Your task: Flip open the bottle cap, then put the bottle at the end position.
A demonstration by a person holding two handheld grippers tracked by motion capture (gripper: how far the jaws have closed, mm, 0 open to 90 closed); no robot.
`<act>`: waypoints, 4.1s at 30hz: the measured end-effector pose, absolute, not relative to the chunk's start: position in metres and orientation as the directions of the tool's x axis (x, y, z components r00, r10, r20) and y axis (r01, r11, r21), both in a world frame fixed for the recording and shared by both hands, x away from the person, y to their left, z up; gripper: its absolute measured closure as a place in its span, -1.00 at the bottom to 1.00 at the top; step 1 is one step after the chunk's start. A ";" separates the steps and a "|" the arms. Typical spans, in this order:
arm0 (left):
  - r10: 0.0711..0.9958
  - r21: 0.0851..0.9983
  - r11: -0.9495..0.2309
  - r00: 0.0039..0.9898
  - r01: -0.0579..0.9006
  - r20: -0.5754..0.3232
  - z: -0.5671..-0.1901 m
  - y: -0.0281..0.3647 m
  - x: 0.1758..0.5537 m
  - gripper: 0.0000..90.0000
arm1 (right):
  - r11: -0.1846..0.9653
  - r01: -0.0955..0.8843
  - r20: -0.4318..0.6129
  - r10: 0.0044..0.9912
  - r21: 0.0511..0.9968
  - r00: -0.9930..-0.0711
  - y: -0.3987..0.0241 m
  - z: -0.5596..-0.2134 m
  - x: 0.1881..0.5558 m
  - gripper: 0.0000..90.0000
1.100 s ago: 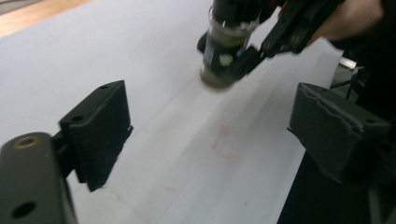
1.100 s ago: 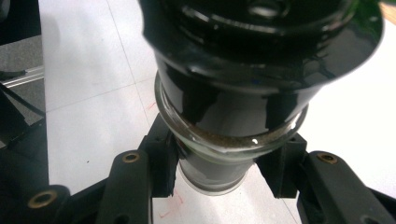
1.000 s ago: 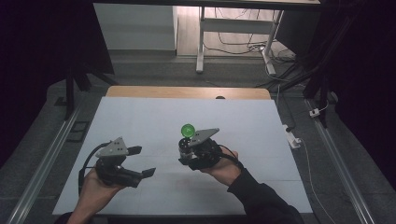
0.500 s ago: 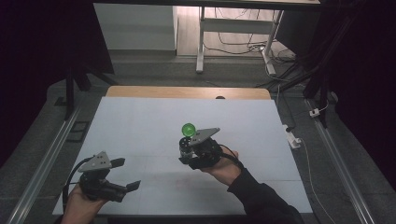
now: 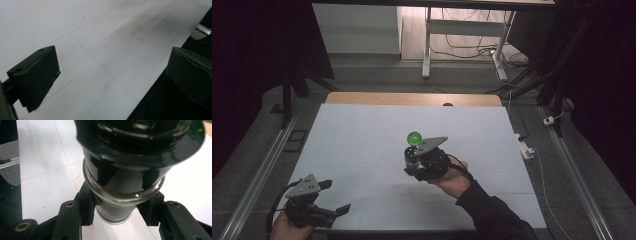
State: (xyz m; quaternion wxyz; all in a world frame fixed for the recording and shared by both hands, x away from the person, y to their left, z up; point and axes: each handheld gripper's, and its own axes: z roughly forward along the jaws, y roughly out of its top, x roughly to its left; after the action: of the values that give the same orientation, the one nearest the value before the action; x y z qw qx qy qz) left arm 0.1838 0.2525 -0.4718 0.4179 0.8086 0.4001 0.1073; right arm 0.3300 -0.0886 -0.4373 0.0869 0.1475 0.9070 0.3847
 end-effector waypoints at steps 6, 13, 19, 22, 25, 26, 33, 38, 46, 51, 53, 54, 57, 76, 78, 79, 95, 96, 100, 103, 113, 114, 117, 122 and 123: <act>0.742 0.760 -0.325 0.650 0.563 -0.165 -0.476 0.257 0.180 -1.00 | 0.656 0.205 -0.039 0.337 0.727 -0.941 -0.088 -0.437 0.330 0.17; 0.740 0.749 -0.339 0.653 0.570 -0.161 -0.477 0.257 0.180 -1.00 | 0.650 0.205 -0.038 0.340 0.732 -0.940 -0.088 -0.437 0.332 0.17; 0.746 0.744 -0.347 0.649 0.571 -0.151 -0.477 0.256 0.180 -1.00 | 0.642 0.219 -0.032 0.355 0.734 -0.934 -0.089 -0.438 0.339 0.17; 0.748 0.747 -0.338 0.645 0.573 -0.157 -0.477 0.257 0.180 -1.00 | 0.639 0.221 -0.036 0.363 0.737 -0.931 -0.089 -0.438 0.343 0.17; 0.750 0.745 -0.336 0.642 0.576 -0.159 -0.477 0.258 0.180 -1.00 | 0.632 0.232 -0.028 0.373 0.739 -0.928 -0.089 -0.437 0.347 0.17; 0.751 0.744 -0.336 0.641 0.577 -0.158 -0.477 0.258 0.180 -1.00 | 0.633 0.232 -0.027 0.373 0.739 -0.928 -0.088 -0.437 0.348 0.17; 0.758 0.741 -0.327 0.631 0.587 -0.165 -0.477 0.260 0.180 -1.00 | 0.633 0.239 -0.034 0.387 0.736 -0.922 -0.086 -0.439 0.361 0.17; 0.763 0.738 -0.328 0.626 0.590 -0.161 -0.477 0.261 0.179 -1.00 | 0.632 0.240 -0.043 0.398 0.736 -0.917 -0.085 -0.442 0.372 0.17; 0.762 0.737 -0.328 0.626 0.590 -0.162 -0.477 0.261 0.179 -1.00 | 0.632 0.246 -0.053 0.415 0.735 -0.908 -0.085 -0.445 0.387 0.17; 0.760 0.737 -0.332 0.629 0.589 -0.160 -0.477 0.261 0.179 -1.00 | 0.637 0.243 -0.067 0.422 0.731 -0.904 -0.085 -0.449 0.396 0.17; 0.759 0.737 -0.333 0.631 0.588 -0.160 -0.477 0.261 0.179 -1.00 | 0.636 0.244 -0.070 0.427 0.732 -0.902 -0.085 -0.450 0.399 0.17; 0.760 0.737 -0.333 0.630 0.588 -0.160 -0.477 0.261 0.179 -1.00 | 0.637 0.242 -0.074 0.427 0.732 -0.901 -0.084 -0.451 0.401 0.17; 0.759 0.737 -0.334 0.631 0.587 -0.158 -0.477 0.261 0.179 -1.00 | 0.637 0.244 -0.077 0.432 0.732 -0.899 -0.084 -0.453 0.407 0.17; 0.757 0.736 -0.340 0.635 0.585 -0.155 -0.477 0.260 0.179 -1.00 | 0.651 0.253 -0.094 0.448 0.716 -0.889 -0.079 -0.475 0.435 0.17; 0.757 0.736 -0.340 0.635 0.585 -0.155 -0.477 0.260 0.179 -1.00 | 0.652 0.254 -0.095 0.450 0.714 -0.888 -0.078 -0.478 0.437 0.17; 0.758 0.737 -0.340 0.634 0.585 -0.154 -0.477 0.260 0.179 -1.00 | 0.654 0.252 -0.096 0.447 0.714 -0.889 -0.077 -0.480 0.438 0.17; 0.758 0.736 -0.343 0.634 0.584 -0.150 -0.477 0.260 0.178 -1.00 | 0.666 0.270 -0.069 0.436 0.695 -0.897 -0.066 -0.501 0.442 0.17; 0.758 0.736 -0.343 0.634 0.584 -0.150 -0.477 0.260 0.178 -1.00 | 0.668 0.270 -0.069 0.435 0.694 -0.898 -0.065 -0.502 0.442 0.17; 0.758 0.735 -0.345 0.636 0.583 -0.149 -0.477 0.260 0.178 -1.00 | 0.671 0.270 -0.072 0.435 0.690 -0.898 -0.064 -0.505 0.442 0.17; 0.757 0.736 -0.345 0.636 0.583 -0.149 -0.477 0.260 0.178 -1.00 | 0.665 0.280 -0.066 0.445 0.692 -0.893 -0.065 -0.506 0.444 0.17; 0.755 0.735 -0.347 0.638 0.582 -0.149 -0.477 0.260 0.178 -1.00 | 0.663 0.294 -0.061 0.456 0.688 -0.888 -0.070 -0.512 0.449 0.17; 0.755 0.735 -0.347 0.638 0.582 -0.149 -0.477 0.260 0.178 -1.00 | 0.661 0.298 -0.054 0.456 0.688 -0.888 -0.071 -0.513 0.449 0.17; 0.755 0.735 -0.348 0.639 0.582 -0.148 -0.477 0.260 0.178 -1.00 | 0.658 0.295 -0.050 0.453 0.693 -0.890 -0.072 -0.513 0.450 0.17; 0.755 0.734 -0.349 0.639 0.582 -0.148 -0.478 0.260 0.178 -1.00 | 0.655 0.293 -0.052 0.454 0.697 -0.890 -0.073 -0.514 0.449 0.16; 0.754 0.734 -0.350 0.640 0.582 -0.148 -0.478 0.260 0.178 -1.00 | 0.658 0.293 -0.054 0.454 0.693 -0.890 -0.073 -0.514 0.449 0.16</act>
State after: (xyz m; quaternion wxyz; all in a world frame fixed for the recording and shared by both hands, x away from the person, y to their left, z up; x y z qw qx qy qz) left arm 0.1782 0.2596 -0.4775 0.3960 0.8143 0.4103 0.1086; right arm 0.4487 -0.0725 -0.5139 0.1119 0.2067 0.9036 0.3580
